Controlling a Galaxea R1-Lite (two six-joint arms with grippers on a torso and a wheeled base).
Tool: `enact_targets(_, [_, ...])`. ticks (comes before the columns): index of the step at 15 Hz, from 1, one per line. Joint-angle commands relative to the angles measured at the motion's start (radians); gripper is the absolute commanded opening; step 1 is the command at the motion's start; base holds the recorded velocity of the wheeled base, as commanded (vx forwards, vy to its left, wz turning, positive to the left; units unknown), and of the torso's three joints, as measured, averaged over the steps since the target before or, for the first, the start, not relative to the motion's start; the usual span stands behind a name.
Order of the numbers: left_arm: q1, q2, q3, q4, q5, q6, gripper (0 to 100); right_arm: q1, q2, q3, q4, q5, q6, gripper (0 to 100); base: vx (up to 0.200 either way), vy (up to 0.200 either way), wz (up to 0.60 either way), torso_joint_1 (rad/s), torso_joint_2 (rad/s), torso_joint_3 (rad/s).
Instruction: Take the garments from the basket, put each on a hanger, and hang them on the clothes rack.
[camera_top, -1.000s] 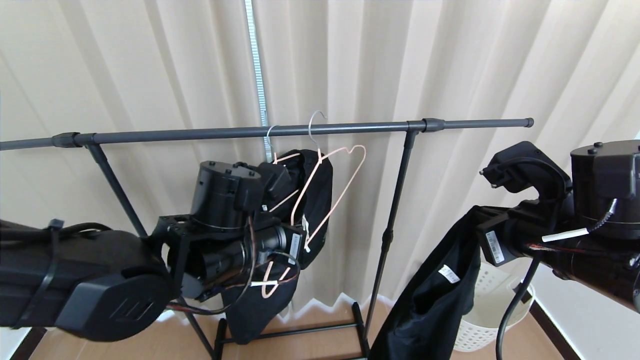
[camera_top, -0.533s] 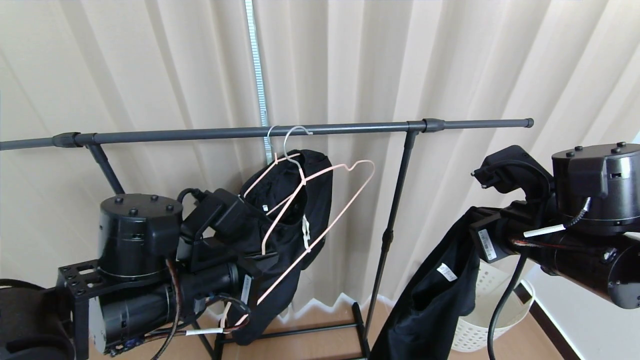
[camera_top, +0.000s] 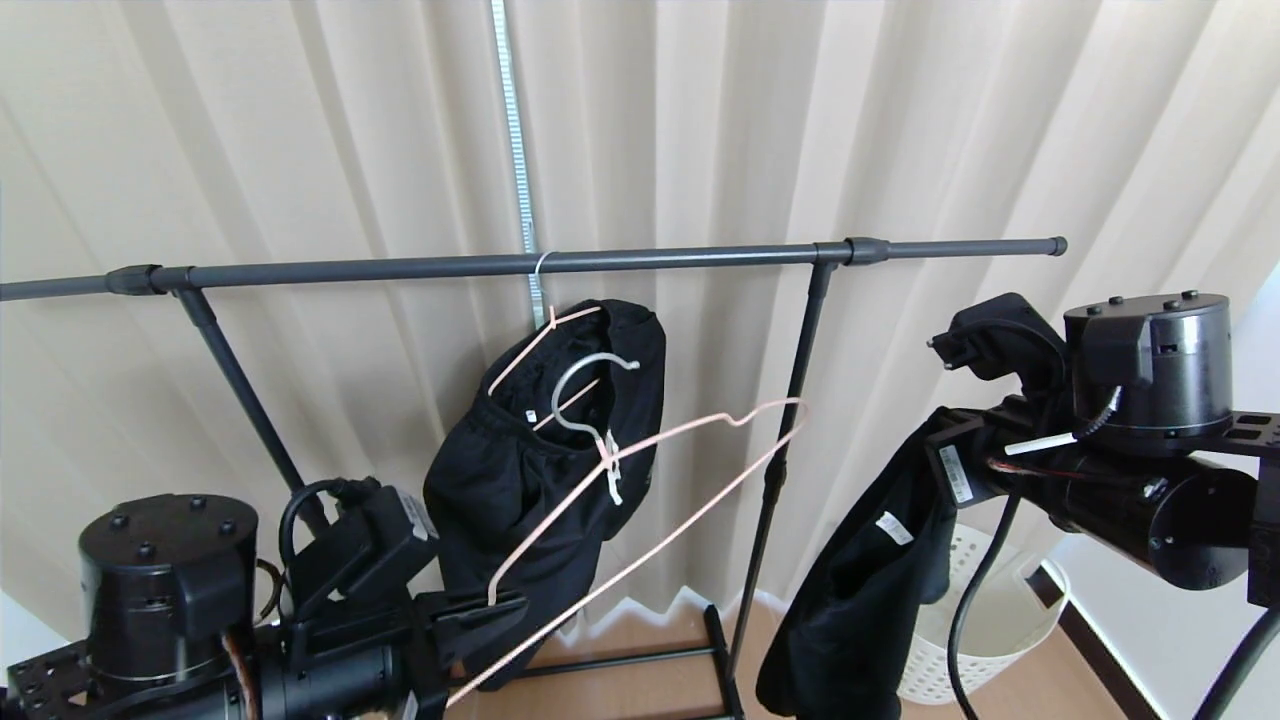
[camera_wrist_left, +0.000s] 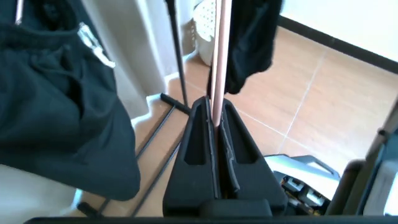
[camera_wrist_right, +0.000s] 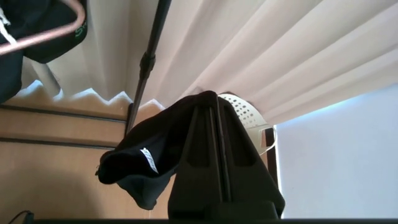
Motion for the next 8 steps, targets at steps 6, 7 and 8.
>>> enact_targets(6, [-0.034,0.022,0.098,-0.049,-0.073,0.033,0,-0.017,0.067,0.004,-0.108,0.004,0.003,0,0.0,0.0,0.0,0.0,0.0,0.0])
enact_targets(7, [-0.041,0.026,0.096,-0.049,-0.072,0.032,0,-0.016,0.067,0.004,-0.109,0.006,0.003,0,0.0,0.0,0.0,0.0,0.0,0.0])
enact_targets(8, [-0.052,0.04,0.09,-0.051,-0.072,0.03,0,-0.014,0.065,0.006,-0.112,0.006,0.003,0,0.0,0.0,0.0,0.0,0.0,0.0])
